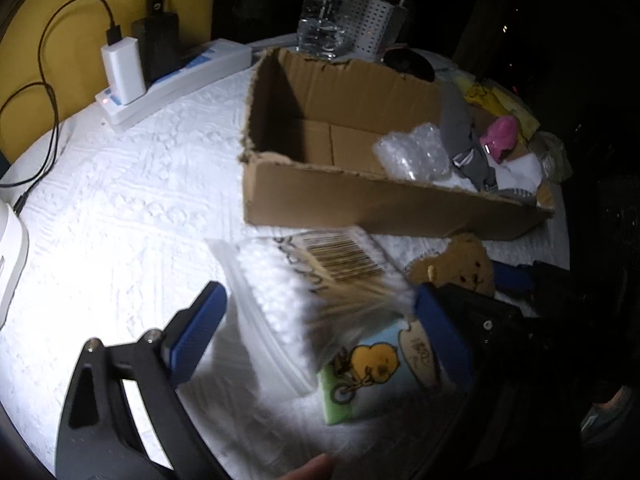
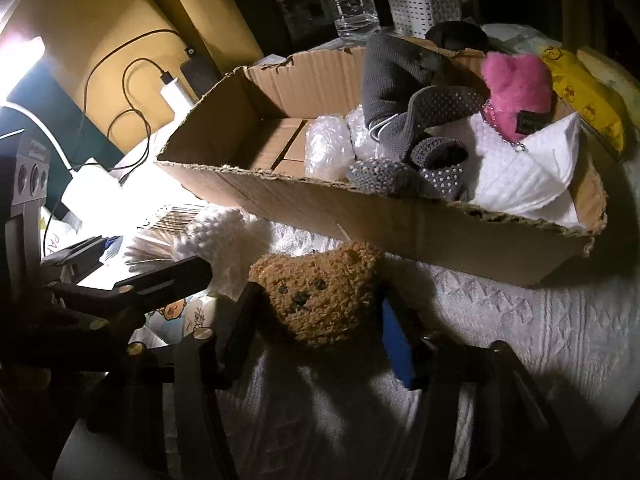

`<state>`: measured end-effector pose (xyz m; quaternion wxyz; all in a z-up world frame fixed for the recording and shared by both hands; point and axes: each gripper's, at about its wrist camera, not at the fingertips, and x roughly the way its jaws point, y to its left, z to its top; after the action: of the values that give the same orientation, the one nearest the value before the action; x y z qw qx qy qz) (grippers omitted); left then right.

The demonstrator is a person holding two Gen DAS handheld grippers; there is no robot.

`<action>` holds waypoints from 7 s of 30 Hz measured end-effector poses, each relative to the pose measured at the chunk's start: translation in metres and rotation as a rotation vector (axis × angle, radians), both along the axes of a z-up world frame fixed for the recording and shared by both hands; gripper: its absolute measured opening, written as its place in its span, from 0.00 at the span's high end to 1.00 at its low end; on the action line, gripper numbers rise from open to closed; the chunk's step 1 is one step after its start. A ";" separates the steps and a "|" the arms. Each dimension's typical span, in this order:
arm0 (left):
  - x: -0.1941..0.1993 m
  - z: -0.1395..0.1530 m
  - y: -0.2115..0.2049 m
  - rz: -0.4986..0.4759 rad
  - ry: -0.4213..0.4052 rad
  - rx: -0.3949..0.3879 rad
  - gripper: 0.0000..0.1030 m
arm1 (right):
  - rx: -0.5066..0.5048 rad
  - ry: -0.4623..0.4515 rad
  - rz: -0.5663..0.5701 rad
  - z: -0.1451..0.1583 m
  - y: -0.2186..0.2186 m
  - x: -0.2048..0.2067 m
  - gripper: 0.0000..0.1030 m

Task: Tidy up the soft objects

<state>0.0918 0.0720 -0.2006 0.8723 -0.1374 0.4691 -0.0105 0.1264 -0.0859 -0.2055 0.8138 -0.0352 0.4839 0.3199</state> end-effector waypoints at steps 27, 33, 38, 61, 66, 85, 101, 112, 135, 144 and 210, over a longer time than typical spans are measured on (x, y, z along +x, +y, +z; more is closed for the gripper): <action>-0.001 0.007 -0.032 -0.095 -0.008 0.104 0.22 | 0.048 -0.074 -0.054 0.035 -0.052 -0.016 0.51; -0.011 0.022 -0.032 -0.091 -0.041 0.086 0.22 | 0.057 -0.097 -0.059 0.046 -0.059 -0.021 0.51; -0.024 0.042 -0.034 -0.095 -0.086 0.085 0.22 | 0.062 -0.115 -0.062 0.055 -0.063 -0.026 0.51; -0.008 0.088 -0.031 -0.102 -0.186 0.106 0.22 | 0.083 -0.172 -0.061 0.090 -0.059 -0.016 0.51; 0.001 0.092 -0.028 -0.097 -0.205 0.114 0.22 | 0.084 -0.182 -0.054 0.094 -0.053 -0.008 0.51; 0.054 0.068 -0.012 -0.086 -0.177 0.135 0.21 | 0.078 -0.152 -0.056 0.083 -0.030 0.037 0.51; 0.083 0.033 -0.011 -0.100 -0.088 0.152 0.21 | 0.051 -0.076 -0.041 0.045 -0.016 0.061 0.50; 0.079 0.038 -0.007 -0.074 -0.098 0.125 0.19 | 0.026 -0.057 -0.056 0.039 -0.017 0.060 0.44; 0.040 0.072 -0.010 -0.047 -0.167 0.124 0.10 | 0.029 -0.128 -0.096 0.068 -0.034 0.026 0.38; 0.020 0.082 -0.019 -0.057 -0.185 0.131 0.10 | 0.038 -0.149 -0.100 0.077 -0.043 0.008 0.38; -0.035 -0.014 -0.044 -0.083 -0.030 0.162 0.30 | 0.054 -0.088 -0.154 0.031 -0.077 -0.031 0.38</action>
<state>0.0568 0.0280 -0.2141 0.8864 -0.0466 0.4604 -0.0105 0.0951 -0.1630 -0.1749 0.8570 0.0099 0.4404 0.2674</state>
